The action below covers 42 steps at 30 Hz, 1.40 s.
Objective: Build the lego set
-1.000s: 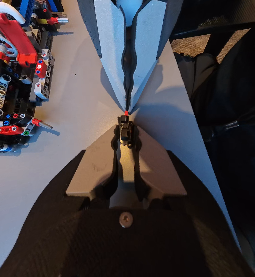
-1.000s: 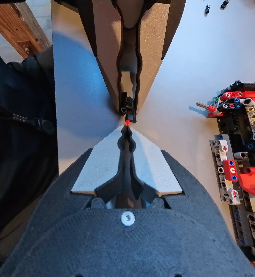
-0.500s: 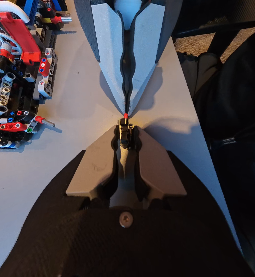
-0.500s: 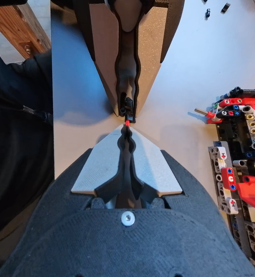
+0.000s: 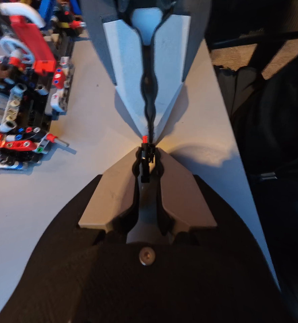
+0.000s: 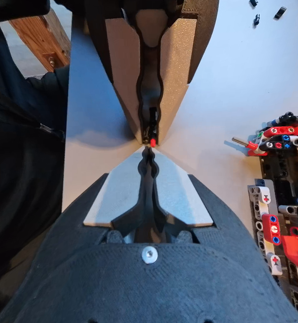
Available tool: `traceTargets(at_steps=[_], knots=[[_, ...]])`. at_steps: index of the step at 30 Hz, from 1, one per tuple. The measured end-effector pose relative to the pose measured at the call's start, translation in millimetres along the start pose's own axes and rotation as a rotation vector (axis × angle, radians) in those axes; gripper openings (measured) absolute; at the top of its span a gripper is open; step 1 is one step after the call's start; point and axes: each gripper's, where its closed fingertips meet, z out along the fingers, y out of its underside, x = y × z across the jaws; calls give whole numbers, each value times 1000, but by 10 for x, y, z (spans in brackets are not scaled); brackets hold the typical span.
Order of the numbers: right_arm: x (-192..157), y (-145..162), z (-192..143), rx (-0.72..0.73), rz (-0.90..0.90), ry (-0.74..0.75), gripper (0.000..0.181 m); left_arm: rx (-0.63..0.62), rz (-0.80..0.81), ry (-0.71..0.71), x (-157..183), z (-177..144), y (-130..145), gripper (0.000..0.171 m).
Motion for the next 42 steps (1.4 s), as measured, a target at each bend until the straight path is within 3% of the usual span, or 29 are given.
traceTargets(at_steps=[6, 11, 14, 16, 21, 28, 42], knots=[[150, 16, -82, 24, 51, 49, 0, 0, -30, -70, -110, -9, 0, 11], [297, -25, -111, 50, 37, 150, 0, 8, -36, -291, -488, -147, 58, 11], [411, -117, -193, 119, -8, 253, 0, -62, 40, -490, -791, -280, 211, 11], [444, -156, -237, 152, -30, 280, 0, -82, 68, -550, -894, -336, 260, 10], [480, -217, -312, 215, -19, 262, 0, -61, -33, -553, -998, -398, 291, 20], [457, -324, -462, 338, -14, 217, 0, -19, -95, -564, -1110, -475, 291, 21], [523, -357, -560, 401, 18, 203, 0, 53, -215, -496, -1148, -530, 281, 22]])
